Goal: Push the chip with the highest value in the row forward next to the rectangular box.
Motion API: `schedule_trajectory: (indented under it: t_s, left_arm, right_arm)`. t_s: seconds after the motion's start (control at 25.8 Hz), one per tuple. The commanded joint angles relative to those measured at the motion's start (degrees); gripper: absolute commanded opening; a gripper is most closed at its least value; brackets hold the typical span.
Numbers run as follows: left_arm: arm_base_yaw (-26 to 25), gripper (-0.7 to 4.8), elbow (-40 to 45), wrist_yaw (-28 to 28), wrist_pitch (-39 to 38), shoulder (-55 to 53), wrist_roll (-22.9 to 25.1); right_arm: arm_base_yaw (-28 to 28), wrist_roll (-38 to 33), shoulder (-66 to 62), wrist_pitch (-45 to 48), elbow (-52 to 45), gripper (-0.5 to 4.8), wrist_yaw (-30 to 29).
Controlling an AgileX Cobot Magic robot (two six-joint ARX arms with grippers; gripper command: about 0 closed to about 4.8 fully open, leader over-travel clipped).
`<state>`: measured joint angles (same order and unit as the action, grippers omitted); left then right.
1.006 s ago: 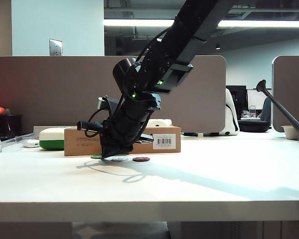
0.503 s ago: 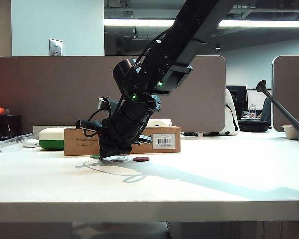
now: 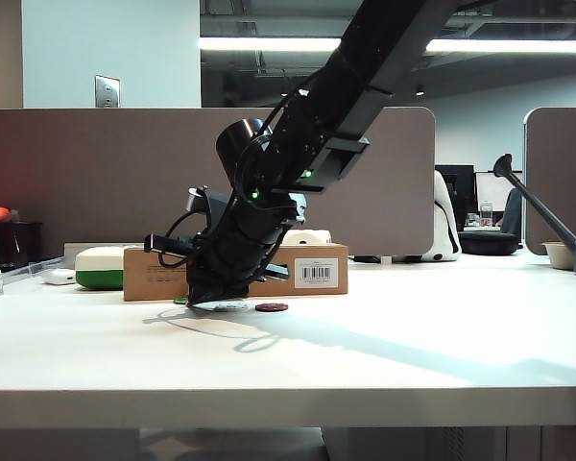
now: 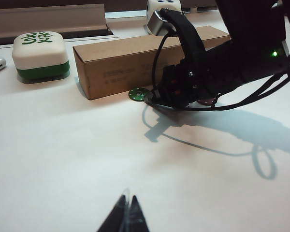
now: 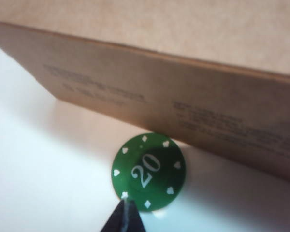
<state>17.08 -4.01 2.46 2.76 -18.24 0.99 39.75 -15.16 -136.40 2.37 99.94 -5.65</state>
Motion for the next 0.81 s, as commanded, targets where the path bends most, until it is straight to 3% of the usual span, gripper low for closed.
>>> schedule_trajectory:
  t_s: [0.04, 0.46, 0.81]
  left_arm:
    - [0.0, -0.05, 0.0, 0.2, 0.7, 0.0, -0.2]
    - [0.0, -0.05, 0.0, 0.2, 0.7, 0.0, -0.2]
    - [0.0, -0.05, 0.0, 0.2, 0.7, 0.7, -0.2]
  right_arm:
    - [0.4, 0.0, -0.5, -0.8, 0.0, -0.09, 0.5]
    - [0.5, 0.4, 6.1, -7.1, 0.0, -0.09, 2.7]
    - [0.8, 3.4, 17.8, -24.3, -0.2, -0.09, 3.7]
